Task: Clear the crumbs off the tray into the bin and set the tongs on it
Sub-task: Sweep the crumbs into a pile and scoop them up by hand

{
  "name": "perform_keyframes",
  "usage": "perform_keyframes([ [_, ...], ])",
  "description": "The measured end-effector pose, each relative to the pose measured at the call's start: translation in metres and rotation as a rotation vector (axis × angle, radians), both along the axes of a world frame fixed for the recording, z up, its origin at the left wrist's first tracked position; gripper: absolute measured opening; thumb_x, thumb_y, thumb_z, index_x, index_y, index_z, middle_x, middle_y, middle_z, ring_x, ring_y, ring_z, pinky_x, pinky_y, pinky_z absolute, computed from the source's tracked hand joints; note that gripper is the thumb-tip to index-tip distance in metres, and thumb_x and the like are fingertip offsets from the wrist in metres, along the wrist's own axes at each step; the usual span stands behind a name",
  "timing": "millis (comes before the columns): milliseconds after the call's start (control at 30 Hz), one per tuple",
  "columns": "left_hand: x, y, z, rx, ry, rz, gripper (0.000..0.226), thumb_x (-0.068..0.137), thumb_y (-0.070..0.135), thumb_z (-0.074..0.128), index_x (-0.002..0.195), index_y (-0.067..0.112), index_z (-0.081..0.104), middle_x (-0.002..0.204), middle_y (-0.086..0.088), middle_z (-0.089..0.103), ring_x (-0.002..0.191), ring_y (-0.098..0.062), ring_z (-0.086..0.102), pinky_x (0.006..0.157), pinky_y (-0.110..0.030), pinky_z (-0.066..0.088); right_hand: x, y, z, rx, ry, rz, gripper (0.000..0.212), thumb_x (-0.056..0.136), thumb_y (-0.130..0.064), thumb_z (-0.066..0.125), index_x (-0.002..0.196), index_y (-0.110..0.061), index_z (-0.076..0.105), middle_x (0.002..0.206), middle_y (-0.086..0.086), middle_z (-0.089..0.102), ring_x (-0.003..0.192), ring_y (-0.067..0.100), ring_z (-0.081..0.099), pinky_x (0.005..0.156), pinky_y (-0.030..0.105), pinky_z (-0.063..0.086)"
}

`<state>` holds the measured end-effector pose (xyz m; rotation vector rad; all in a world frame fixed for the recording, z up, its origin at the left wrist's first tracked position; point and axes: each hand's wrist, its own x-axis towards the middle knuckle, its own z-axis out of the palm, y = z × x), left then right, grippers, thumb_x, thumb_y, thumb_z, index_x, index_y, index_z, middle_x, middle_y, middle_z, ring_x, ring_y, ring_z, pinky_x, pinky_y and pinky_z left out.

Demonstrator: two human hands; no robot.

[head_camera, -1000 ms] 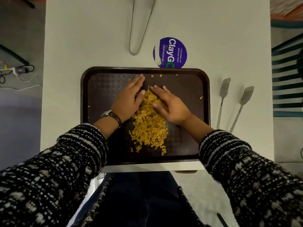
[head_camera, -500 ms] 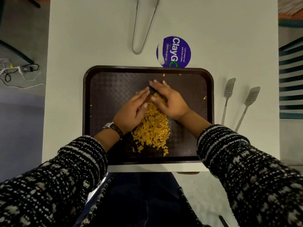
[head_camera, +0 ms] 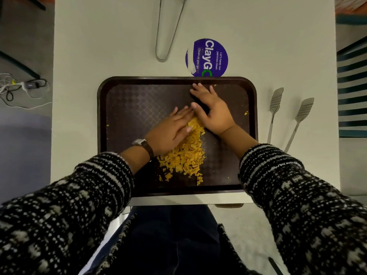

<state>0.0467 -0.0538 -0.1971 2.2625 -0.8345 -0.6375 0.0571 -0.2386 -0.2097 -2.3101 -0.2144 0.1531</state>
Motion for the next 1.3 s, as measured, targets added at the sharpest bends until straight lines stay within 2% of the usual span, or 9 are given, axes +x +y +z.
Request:
perform_keyframes([
  [233,0.01,0.013,0.008,-0.173,-0.01,0.373,0.05,0.092,0.013,0.034,0.141,0.005,0.031,0.149,-0.012,0.033,0.138,-0.013,0.024,0.117,-0.021,0.008,-0.028,0.015,0.008,0.152,-0.038,-0.069,0.043,0.092,-0.029,0.045,0.118,0.001,0.062,0.118,0.019,0.065,0.116,0.025,0.059,0.112,0.038,0.034],
  [400,0.016,0.02,-0.004,-0.046,-0.053,0.295,0.053,0.094,0.023,0.03,0.144,0.005,0.024,0.153,-0.011,0.025,0.14,-0.01,0.014,0.118,-0.027,0.0,-0.02,-0.018,0.008,0.117,-0.054,-0.347,0.041,0.097,-0.025,0.038,0.124,-0.002,0.058,0.135,0.016,0.054,0.134,0.021,0.04,0.117,0.03,0.013],
  [567,0.004,0.029,-0.011,-0.024,-0.024,0.259,0.056,0.092,0.021,0.03,0.146,0.007,0.021,0.155,-0.008,0.021,0.14,-0.005,0.008,0.114,-0.013,-0.01,-0.018,-0.015,-0.008,-0.025,0.011,-0.262,0.047,0.096,-0.032,0.033,0.131,-0.007,0.053,0.145,0.017,0.043,0.142,0.028,0.027,0.116,0.035,0.001],
  [767,0.004,0.029,-0.008,-0.059,0.024,0.266,0.056,0.09,0.018,0.029,0.145,0.006,0.023,0.154,-0.008,0.021,0.141,-0.008,0.01,0.111,-0.008,-0.01,-0.035,0.022,-0.003,0.078,0.063,0.014,0.051,0.094,-0.036,0.038,0.131,-0.003,0.052,0.137,0.016,0.052,0.137,0.025,0.037,0.119,0.037,0.012],
  [867,0.004,0.029,-0.009,-0.069,0.033,0.281,0.056,0.09,0.016,0.027,0.145,0.007,0.025,0.154,-0.007,0.022,0.141,-0.008,0.011,0.111,-0.008,-0.01,-0.037,0.02,0.001,0.191,0.025,-0.163,0.048,0.093,-0.035,0.041,0.124,-0.005,0.059,0.129,0.017,0.059,0.131,0.023,0.046,0.118,0.037,0.023],
  [967,0.004,0.029,-0.009,-0.088,0.053,0.296,0.055,0.09,0.015,0.028,0.144,0.007,0.027,0.153,-0.008,0.024,0.14,-0.006,0.012,0.111,-0.009,-0.01,-0.025,0.004,0.0,0.171,0.042,-0.319,0.051,0.092,-0.039,0.038,0.128,-0.006,0.056,0.134,0.013,0.056,0.136,0.023,0.04,0.119,0.038,0.015],
  [1100,0.005,0.031,-0.009,-0.093,0.049,0.296,0.055,0.089,0.014,0.028,0.144,0.007,0.027,0.153,-0.008,0.024,0.14,-0.006,0.012,0.112,-0.01,-0.009,-0.013,0.013,-0.001,0.04,0.077,-0.138,0.056,0.092,-0.042,0.037,0.134,-0.007,0.049,0.143,0.013,0.046,0.141,0.024,0.029,0.118,0.04,0.002],
  [1200,0.005,0.031,-0.01,-0.094,0.038,0.278,0.057,0.088,0.014,0.027,0.144,0.007,0.025,0.153,-0.008,0.024,0.14,-0.007,0.013,0.112,-0.009,-0.009,-0.024,0.037,0.002,0.106,0.172,0.025,0.052,0.094,-0.04,0.041,0.134,-0.007,0.05,0.138,0.014,0.051,0.136,0.019,0.036,0.12,0.039,0.012],
  [1300,0.006,0.032,-0.011,-0.085,0.038,0.28,0.057,0.088,0.015,0.026,0.145,0.008,0.025,0.153,-0.007,0.024,0.14,-0.007,0.013,0.112,-0.009,-0.009,-0.041,0.036,0.012,0.314,0.169,-0.182,0.05,0.094,-0.038,0.037,0.126,-0.005,0.057,0.125,0.015,0.062,0.122,0.017,0.054,0.117,0.032,0.024],
])
